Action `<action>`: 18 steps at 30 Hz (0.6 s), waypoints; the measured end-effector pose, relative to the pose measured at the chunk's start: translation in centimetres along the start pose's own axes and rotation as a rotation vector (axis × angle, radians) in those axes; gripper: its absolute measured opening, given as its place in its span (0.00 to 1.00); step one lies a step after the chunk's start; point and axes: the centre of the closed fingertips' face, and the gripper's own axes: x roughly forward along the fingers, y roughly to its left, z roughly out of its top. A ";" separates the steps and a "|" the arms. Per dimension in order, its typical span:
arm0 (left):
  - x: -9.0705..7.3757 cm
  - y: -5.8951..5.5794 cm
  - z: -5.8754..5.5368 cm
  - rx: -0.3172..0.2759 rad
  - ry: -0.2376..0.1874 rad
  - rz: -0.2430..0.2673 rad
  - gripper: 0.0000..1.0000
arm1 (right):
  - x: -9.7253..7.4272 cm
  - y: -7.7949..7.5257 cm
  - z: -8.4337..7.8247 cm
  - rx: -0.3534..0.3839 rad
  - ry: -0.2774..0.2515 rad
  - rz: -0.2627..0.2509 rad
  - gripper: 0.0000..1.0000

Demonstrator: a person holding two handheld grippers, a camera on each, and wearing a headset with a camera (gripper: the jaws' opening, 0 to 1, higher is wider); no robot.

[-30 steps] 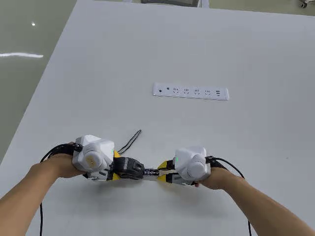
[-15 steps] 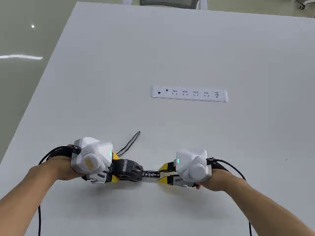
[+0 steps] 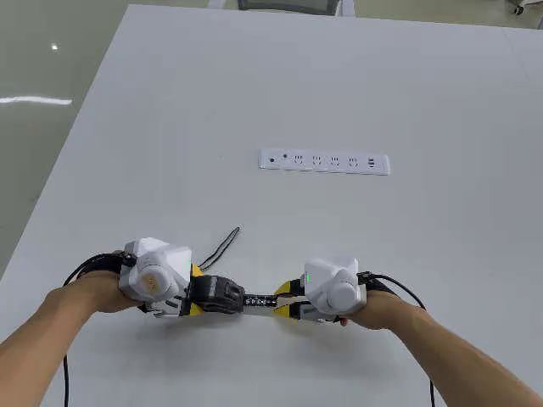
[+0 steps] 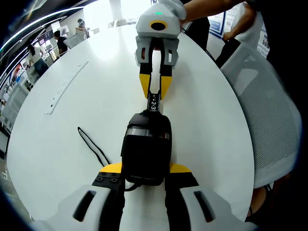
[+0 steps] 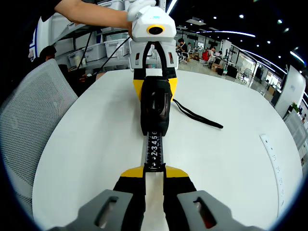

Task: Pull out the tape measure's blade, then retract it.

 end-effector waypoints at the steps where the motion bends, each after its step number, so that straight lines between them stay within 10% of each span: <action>1: 0.0 0.0 0.0 0.000 0.000 0.000 0.28 | 0.0 0.0 0.0 0.000 0.000 0.000 0.11; 18: 0.1 0.0 0.1 -0.003 0.000 0.000 0.28 | -0.6 0.0 -0.8 -0.003 0.011 -0.001 0.11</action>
